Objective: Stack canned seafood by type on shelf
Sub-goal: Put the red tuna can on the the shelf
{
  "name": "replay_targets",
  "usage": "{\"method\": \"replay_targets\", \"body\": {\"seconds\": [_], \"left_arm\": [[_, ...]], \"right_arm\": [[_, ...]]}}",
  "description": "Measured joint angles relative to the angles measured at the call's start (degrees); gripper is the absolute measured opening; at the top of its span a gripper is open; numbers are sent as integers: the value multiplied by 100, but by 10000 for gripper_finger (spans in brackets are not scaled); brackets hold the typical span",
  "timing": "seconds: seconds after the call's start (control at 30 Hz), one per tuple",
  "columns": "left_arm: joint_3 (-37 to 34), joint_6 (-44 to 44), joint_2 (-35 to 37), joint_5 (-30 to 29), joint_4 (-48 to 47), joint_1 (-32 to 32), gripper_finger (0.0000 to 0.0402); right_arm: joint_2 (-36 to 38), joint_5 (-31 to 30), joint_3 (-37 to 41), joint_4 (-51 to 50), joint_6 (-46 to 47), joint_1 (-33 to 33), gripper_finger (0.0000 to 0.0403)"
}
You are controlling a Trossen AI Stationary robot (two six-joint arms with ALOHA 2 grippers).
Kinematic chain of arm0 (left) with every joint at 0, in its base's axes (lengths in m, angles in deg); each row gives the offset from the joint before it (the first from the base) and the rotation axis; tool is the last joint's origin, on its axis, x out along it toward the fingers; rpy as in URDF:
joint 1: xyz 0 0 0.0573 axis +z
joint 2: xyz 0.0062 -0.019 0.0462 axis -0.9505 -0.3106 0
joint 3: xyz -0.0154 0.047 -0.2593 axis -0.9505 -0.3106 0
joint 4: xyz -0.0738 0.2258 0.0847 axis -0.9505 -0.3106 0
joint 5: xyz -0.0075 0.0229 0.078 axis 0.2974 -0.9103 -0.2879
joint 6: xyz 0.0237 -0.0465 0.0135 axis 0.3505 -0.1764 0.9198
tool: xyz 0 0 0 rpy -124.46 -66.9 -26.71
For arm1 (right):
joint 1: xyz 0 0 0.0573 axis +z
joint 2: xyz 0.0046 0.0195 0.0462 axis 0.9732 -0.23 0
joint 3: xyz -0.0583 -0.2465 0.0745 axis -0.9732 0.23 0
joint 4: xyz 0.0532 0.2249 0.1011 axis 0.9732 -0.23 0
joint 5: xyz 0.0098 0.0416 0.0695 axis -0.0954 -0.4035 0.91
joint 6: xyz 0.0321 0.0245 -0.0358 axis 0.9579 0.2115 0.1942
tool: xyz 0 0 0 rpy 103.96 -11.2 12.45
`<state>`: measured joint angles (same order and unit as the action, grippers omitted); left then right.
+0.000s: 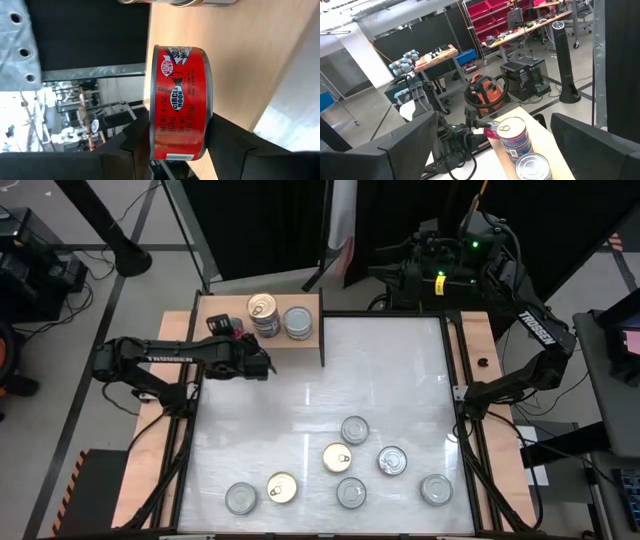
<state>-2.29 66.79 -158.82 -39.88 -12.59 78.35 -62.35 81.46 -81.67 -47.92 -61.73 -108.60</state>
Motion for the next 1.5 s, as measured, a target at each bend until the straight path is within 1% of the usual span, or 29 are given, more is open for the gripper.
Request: {"method": "replay_targets", "body": {"seconds": [0.1, 0.23, 0.33, 0.43, 0.57, 0.7, 0.8, 0.9, 1.03, 1.13, 1.23, 1.33, 1.4, 1.5], "left_arm": [[0, 468, -2, 308, 465, 122, 161], [0, 673, -2, 325, 672, 235, 163], [0, 664, -2, 327, 695, 301, 175], [0, 663, -2, 413, 748, 388, 204], [0, 636, -2, 461, 759, 451, 253], [2, 620, 75, 480, 616, 449, 298], [79, 318, 199, 509, 391, 479, 324], [131, 35, 454, 884, 296, 620, 343], [131, 126, 821, 1472, 579, 903, 349], [133, 608, 1035, 1732, 1031, 1173, 350], [136, 1218, 1058, 1893, 1346, 1477, 350], [136, 1669, 1058, 2212, 1407, 1758, 350], [136, 1801, 1058, 2470, 1436, 1912, 350], [183, 1812, 1058, 2499, 1251, 2071, 350]], "right_arm": [[0, 20, 0, 0, 0, 0, 380], [0, 45, 0, 0, 0, 2, 380], [0, 45, 0, 0, 4, 2, 380], [0, 47, 0, 0, 20, 2, 380], [0, 47, 0, -2, 21, 2, 380], [12, 47, 0, -61, 22, 2, 380], [28, 50, 0, -197, 22, 2, 380], [35, 48, 0, -302, 18, 2, 380], [35, 47, 0, -321, -2, 2, 380], [35, 47, 0, -321, -71, 2, 380], [35, 39, 0, -297, -142, 2, 380], [35, 35, 0, -295, -146, 2, 380], [33, 28, 0, -295, -123, 2, 380], [33, 26, 0, -297, -50, 2, 380]]}}
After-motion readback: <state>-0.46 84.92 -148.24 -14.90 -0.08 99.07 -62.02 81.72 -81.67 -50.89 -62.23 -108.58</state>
